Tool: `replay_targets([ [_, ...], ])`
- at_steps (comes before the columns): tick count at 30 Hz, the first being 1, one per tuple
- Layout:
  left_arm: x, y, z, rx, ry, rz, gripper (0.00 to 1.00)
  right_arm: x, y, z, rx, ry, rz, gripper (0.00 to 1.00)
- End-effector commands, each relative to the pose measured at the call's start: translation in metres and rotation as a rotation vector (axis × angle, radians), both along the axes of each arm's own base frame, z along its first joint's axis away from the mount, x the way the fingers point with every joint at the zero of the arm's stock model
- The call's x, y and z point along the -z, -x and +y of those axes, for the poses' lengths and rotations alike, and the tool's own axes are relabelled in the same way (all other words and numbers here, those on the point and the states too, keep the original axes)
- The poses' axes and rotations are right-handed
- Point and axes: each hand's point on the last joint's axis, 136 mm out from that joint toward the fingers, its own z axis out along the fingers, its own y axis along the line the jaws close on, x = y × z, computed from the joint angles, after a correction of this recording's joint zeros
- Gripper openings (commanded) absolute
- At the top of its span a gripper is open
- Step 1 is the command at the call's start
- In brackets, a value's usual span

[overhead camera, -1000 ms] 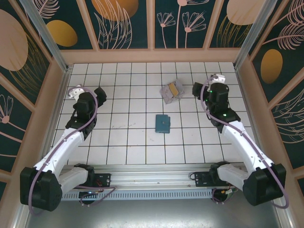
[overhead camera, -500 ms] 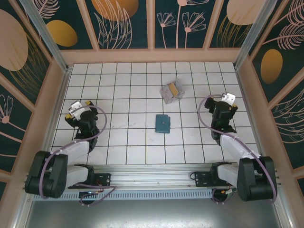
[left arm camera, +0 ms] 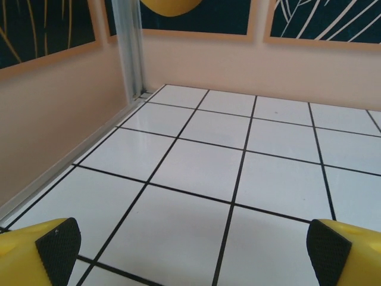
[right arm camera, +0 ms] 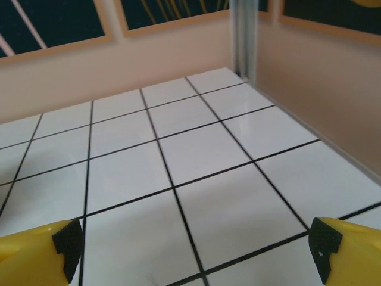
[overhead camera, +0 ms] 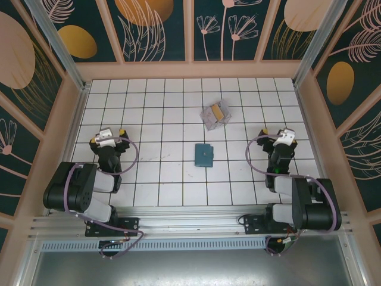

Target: Put the credit cards into the card holder

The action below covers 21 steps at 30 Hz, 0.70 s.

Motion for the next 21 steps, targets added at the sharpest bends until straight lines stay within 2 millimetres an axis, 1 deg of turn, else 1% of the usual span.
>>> replay_targets([
  [1, -0.018, -0.008, -0.004, 0.036, -0.013, -0.063, 0.99, -0.018, -0.011, 0.015, -0.096, 0.009, -0.098, 0.99],
  [3, -0.018, -0.008, -0.004, 0.035, -0.012, -0.061, 0.99, -0.011, -0.017, 0.021, -0.134, 0.019, -0.082, 0.99],
  [5, -0.018, -0.008, -0.004, 0.036, -0.014, -0.062, 0.99, 0.001, -0.028, 0.027, -0.163, 0.026, -0.045, 0.99],
  [6, -0.018, -0.008, -0.004, 0.035, -0.014, -0.062, 0.99, 0.003, -0.031, 0.030, -0.180, 0.032, -0.046, 0.99],
  [7, -0.018, -0.008, -0.004, 0.036, -0.014, -0.062, 0.99, 0.005, -0.029, 0.027, -0.172, 0.022, -0.033, 0.99],
  [8, -0.018, -0.008, -0.004, 0.036, -0.013, -0.063, 0.99, 0.004, -0.031, 0.024, -0.157, 0.018, -0.033, 0.99],
  [21, -0.018, -0.007, -0.004, 0.037, -0.015, -0.065, 0.99, 0.005, -0.030, 0.025, -0.160, 0.021, -0.033, 0.99],
])
